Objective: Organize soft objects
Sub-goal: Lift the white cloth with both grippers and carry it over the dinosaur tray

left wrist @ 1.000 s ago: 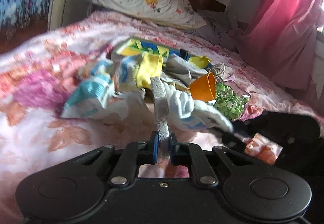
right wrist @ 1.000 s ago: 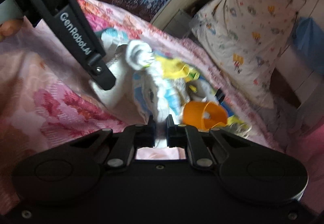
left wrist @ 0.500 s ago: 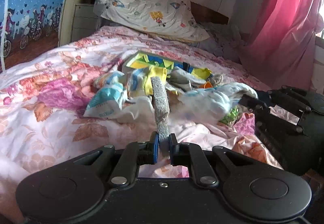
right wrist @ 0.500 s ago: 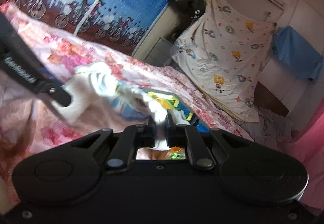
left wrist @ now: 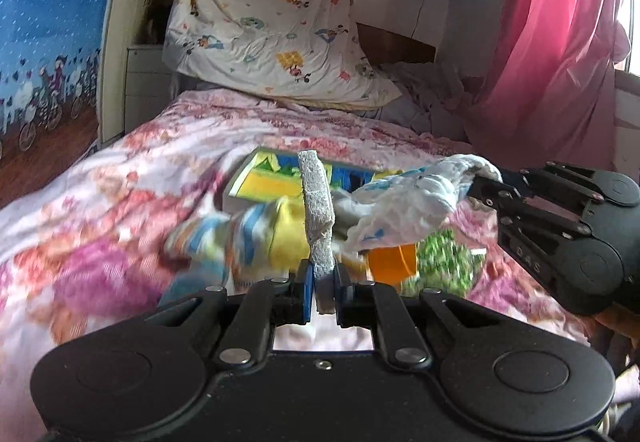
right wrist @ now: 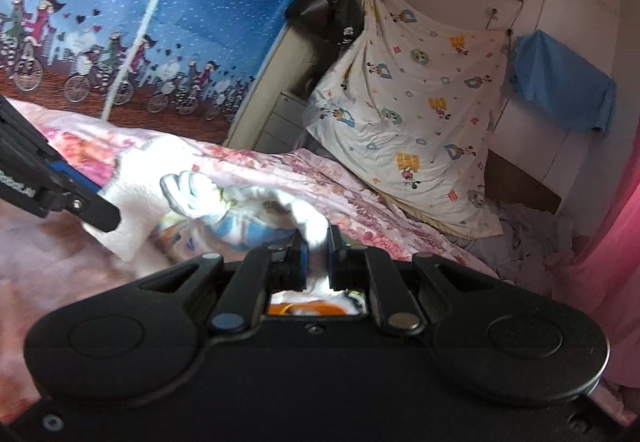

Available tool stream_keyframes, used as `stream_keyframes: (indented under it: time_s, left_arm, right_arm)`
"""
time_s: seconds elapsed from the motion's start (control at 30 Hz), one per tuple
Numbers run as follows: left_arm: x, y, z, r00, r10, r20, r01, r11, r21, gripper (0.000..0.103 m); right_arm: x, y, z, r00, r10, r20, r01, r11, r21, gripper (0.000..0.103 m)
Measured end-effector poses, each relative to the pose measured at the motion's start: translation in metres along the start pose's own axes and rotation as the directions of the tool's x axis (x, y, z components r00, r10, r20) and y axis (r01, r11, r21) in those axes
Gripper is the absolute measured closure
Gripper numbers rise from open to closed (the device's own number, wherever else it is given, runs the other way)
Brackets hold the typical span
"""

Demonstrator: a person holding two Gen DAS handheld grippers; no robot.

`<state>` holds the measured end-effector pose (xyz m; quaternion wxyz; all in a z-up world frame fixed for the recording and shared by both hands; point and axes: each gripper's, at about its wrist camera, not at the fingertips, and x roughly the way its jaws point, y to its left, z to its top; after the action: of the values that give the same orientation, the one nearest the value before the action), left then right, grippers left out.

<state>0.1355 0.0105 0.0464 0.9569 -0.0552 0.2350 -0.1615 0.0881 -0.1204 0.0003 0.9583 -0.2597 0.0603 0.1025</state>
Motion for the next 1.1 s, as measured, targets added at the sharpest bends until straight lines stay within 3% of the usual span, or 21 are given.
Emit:
stream_keyframes:
  time_s: [0.27,0.57,0.87,1.1]
  left_arm:
    - [0.071,0.000,0.049,1.000,-0.007,-0.008,0.007,1.000,0.020,0.093]
    - [0.176,-0.004,0.103,1.000,0.001,-0.024,0.000,0.999,0.043,0.092]
    - [0.257,-0.017,0.119,0.997,0.004,-0.082,0.003,0.996,0.086,0.092]
    - [0.301,-0.015,0.120,0.990,-0.006,-0.139,0.010,1.000,0.028,0.092]
  right_arm:
    - [0.083,-0.052,-0.003,0.998,-0.055,-0.039,0.060,0.989,0.137,0.099]
    - [0.170,-0.085,-0.042,0.989,-0.083,-0.124,0.114,0.958,0.262,0.099]
    - [0.226,-0.094,-0.065,0.976,-0.078,-0.201,0.133,0.951,0.280,0.099]
    - [0.247,-0.098,-0.072,0.962,-0.081,-0.261,0.155,0.948,0.279,0.099]
